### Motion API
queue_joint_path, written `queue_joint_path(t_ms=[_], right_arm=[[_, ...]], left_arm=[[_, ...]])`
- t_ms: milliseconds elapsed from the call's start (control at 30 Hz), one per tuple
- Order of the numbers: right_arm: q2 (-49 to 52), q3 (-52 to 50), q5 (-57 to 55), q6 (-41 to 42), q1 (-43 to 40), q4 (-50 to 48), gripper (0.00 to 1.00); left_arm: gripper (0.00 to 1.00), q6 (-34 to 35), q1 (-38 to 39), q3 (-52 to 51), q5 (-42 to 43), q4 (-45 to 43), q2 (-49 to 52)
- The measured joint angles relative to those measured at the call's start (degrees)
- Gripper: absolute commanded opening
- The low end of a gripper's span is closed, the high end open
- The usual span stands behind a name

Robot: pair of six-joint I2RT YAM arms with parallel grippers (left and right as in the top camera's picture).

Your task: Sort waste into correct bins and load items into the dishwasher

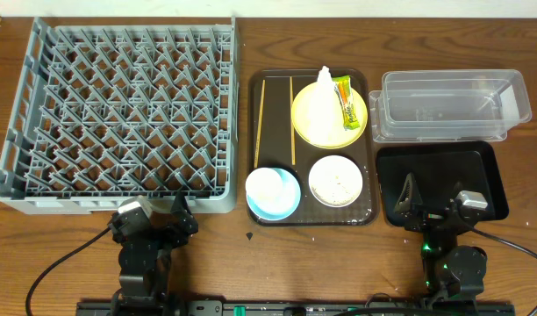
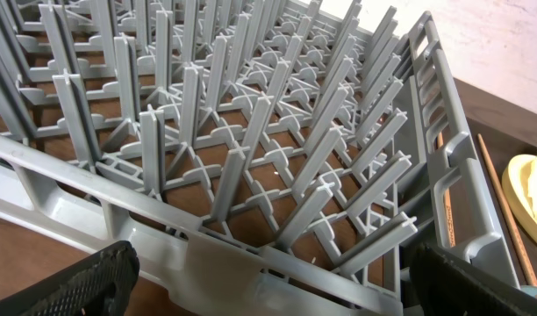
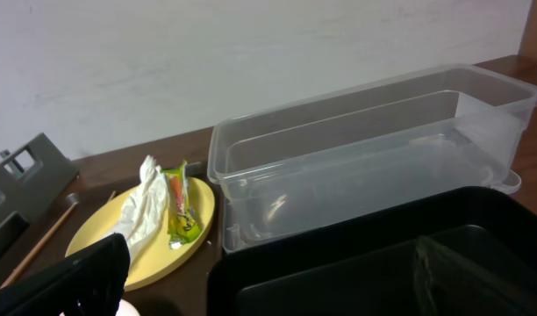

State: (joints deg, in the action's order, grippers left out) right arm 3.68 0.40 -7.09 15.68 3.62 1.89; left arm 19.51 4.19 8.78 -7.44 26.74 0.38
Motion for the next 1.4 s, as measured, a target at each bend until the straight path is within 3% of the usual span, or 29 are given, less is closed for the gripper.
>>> queue_joint_path(t_ms=[33, 67, 100, 200, 1400], right_arm=[[-0.2, 0.0, 0.3, 0.0, 0.3, 0.5, 0.99], [-0.9, 0.0, 0.5, 0.0, 1.5, 1.5, 0.99], [-1.6, 0.0, 1.9, -0.1, 2.9, 1.6, 0.99], [-2.4, 0.0, 3.5, -0.1, 4.4, 2.0, 0.99], [-2.5, 0.0, 4.8, -0.1, 4.6, 2.0, 0.99]], left_arm=[[0.92, -0.4, 0.0, -0.3, 0.2, -1.6, 0.0], [0.92, -2.7, -0.1, -3.1, 1.4, -14.5, 0.6], [0.92, -4.3, -0.1, -4.1, 2.5, -20.1, 0.7], [0.93, -7.3, 0.0, -6.6, 4.2, -23.3, 1.0], [0.92, -10.4, 0.0, -6.6, 5.8, -23.6, 1.1]])
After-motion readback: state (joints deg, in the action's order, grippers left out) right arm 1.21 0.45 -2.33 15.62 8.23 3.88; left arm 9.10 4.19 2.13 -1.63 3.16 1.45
